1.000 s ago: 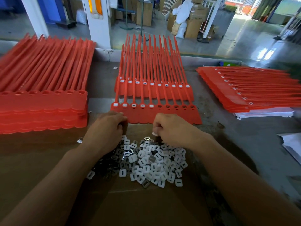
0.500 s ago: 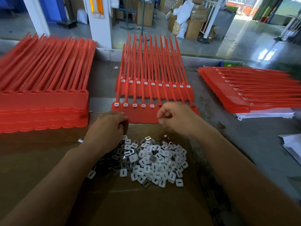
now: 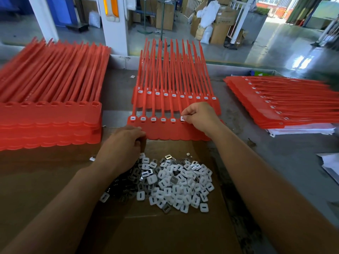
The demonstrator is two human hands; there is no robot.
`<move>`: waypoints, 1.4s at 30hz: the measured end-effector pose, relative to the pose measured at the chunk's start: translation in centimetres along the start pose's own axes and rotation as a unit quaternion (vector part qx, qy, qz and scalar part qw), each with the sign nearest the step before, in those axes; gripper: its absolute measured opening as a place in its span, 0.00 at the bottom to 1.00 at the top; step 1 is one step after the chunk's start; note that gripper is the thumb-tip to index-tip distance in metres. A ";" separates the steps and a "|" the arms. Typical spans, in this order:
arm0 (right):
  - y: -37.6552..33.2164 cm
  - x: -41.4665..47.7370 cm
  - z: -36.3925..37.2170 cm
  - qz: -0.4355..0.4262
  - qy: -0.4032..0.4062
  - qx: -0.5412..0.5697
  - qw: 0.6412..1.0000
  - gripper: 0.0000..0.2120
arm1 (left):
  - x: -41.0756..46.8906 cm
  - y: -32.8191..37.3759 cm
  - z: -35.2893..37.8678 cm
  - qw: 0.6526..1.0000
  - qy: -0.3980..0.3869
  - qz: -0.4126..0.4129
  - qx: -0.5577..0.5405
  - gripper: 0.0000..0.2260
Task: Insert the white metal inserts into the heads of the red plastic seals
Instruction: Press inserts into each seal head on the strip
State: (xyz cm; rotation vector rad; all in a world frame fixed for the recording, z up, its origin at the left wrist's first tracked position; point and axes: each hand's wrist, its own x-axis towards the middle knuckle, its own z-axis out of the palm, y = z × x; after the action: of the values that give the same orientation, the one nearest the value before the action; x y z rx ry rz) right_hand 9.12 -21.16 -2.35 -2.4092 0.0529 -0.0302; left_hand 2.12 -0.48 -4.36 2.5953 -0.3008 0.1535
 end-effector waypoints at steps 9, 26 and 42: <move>-0.2 0.2 0.0 0.007 -0.016 -0.024 1.000 0.06 | 0.0 0.0 -0.1 1.000 -0.003 0.000 -0.001 0.18; -1.0 1.7 -0.7 0.086 -0.044 -0.005 0.995 0.09 | -0.2 0.1 -0.1 1.000 0.003 0.006 0.000 0.17; 0.1 -1.2 -0.4 -0.026 -0.014 0.027 0.999 0.04 | -0.2 0.2 -0.2 1.000 -0.002 0.000 0.002 0.17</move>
State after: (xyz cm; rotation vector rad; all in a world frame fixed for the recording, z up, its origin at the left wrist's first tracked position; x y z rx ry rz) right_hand 7.88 -21.46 -2.17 -2.3567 -0.0222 -0.0224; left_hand 1.91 -0.51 -4.17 2.6003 -0.3015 0.1490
